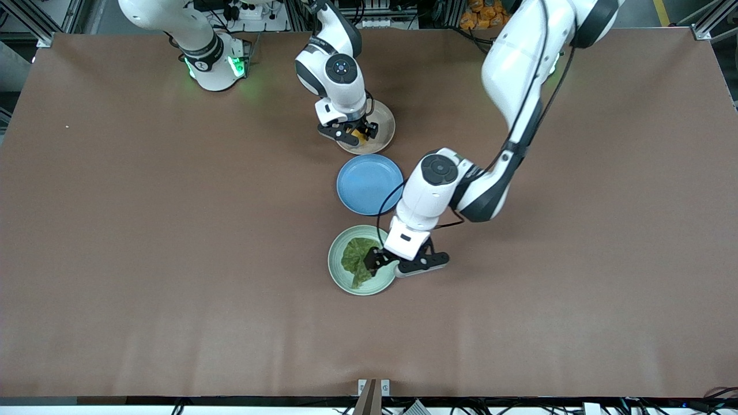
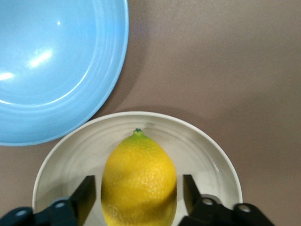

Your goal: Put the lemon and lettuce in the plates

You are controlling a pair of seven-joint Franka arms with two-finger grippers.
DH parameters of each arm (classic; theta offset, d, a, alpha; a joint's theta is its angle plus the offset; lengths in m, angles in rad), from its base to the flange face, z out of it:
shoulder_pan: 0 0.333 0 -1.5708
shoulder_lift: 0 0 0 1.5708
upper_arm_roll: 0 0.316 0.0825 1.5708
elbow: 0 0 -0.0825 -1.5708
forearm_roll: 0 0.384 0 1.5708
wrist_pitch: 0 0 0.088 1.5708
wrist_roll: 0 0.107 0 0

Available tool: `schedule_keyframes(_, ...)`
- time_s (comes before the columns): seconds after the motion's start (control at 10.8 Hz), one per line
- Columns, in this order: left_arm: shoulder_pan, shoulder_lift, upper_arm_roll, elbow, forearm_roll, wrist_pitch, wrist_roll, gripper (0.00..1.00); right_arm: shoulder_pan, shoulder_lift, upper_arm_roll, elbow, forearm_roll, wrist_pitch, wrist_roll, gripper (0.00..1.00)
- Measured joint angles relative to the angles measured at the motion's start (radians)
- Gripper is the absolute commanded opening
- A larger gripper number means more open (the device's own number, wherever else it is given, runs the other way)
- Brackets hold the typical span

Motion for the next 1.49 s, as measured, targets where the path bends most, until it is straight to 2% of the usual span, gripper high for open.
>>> schedule_keyframes(0.28, 0.063, -0.142, 0.007, 0.002, 0.001, -0.252, 0.156, 1.00, -0.001, 0.000, -0.006, 0.006, 0.001, -0.001, 0.002, 1.00)
schedule_keyframes(0.46, 0.114, -0.229, 0.008, 0.002, 0.001, -0.396, 0.250, 1.00, -0.013, -0.001, -0.033, 0.017, 0.000, -0.003, -0.019, 1.00)
schedule_keyframes(0.84, 0.186, -0.365, 0.009, 0.001, 0.002, -0.613, 0.439, 1.00, -0.188, -0.001, -0.066, 0.024, -0.017, -0.017, -0.287, 1.00)
schedule_keyframes(1.02, 0.245, -0.424, 0.009, 0.000, 0.002, -0.708, 0.530, 1.00, -0.246, 0.001, -0.112, 0.023, -0.123, -0.038, -0.356, 1.00)
schedule_keyframes(1.21, 0.289, -0.483, 0.008, 0.000, 0.002, -0.799, 0.591, 1.00, -0.336, 0.005, -0.128, 0.020, -0.208, -0.040, -0.385, 1.00)
schedule_keyframes(1.49, 0.333, -0.559, 0.008, -0.001, 0.002, -0.910, 0.647, 1.00, -0.490, 0.017, -0.131, 0.018, -0.267, -0.040, -0.520, 1.00)
